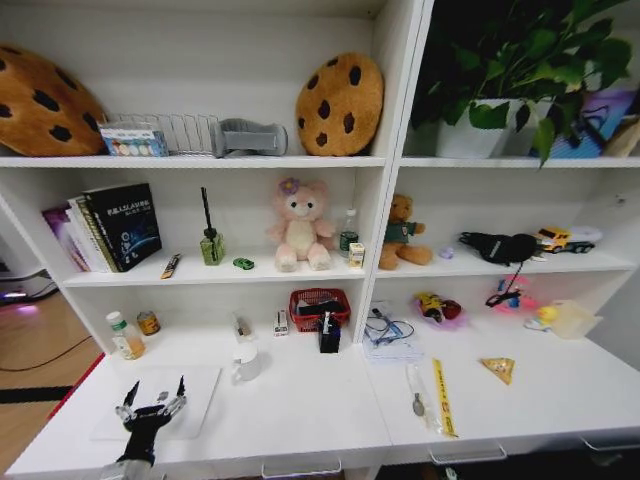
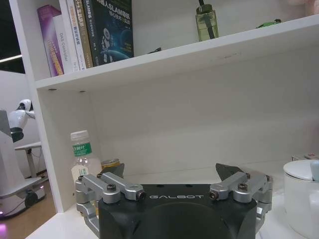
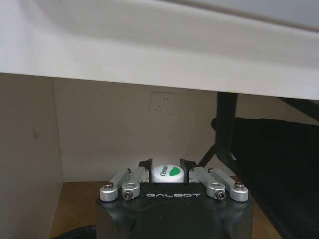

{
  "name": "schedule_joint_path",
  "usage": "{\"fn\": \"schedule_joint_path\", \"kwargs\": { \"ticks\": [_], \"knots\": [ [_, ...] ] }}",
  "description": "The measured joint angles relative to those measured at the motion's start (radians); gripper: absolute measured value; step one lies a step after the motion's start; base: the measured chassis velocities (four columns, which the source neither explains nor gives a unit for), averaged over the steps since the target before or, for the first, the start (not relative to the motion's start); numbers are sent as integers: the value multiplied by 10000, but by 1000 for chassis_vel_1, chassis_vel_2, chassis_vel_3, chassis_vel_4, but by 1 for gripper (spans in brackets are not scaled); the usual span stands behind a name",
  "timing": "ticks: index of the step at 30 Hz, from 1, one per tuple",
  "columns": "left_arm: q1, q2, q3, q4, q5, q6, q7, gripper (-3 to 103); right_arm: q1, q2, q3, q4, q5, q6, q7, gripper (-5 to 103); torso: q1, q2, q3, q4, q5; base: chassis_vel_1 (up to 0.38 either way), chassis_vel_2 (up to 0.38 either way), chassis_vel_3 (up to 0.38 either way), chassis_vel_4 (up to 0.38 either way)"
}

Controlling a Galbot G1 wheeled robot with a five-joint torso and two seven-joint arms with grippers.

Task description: Organize the objects on the table.

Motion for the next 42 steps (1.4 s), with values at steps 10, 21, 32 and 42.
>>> {"fn": "schedule_joint_path", "kwargs": {
  "ticks": [10, 21, 32, 42],
  "knots": [
    [-117, 141, 151, 135, -42, 43, -7, 100, 916, 521, -163, -1078, -318, -101, -265, 29, 0, 0, 0, -1, 0, 0, 0, 0, 0],
    [-126, 142, 235, 172, -184, 109, -52, 100, 1882, 837, -192, -1904, -898, -228, -464, 29, 0, 0, 0, -5, -2, 0, 0, 0, 0],
    [-38, 147, 180, 144, -233, 107, -59, 100, 2380, 1054, -152, -2712, -1163, -343, -641, 29, 1, 0, 0, -1, 0, 0, 0, 0, 0],
    [-15, 244, 137, 111, -299, 118, -77, 100, 2345, 1067, -115, -2856, -1259, -714, -698, 29, 1, 1, 0, -3, 0, 0, 0, 0, 0]
  ]
}}
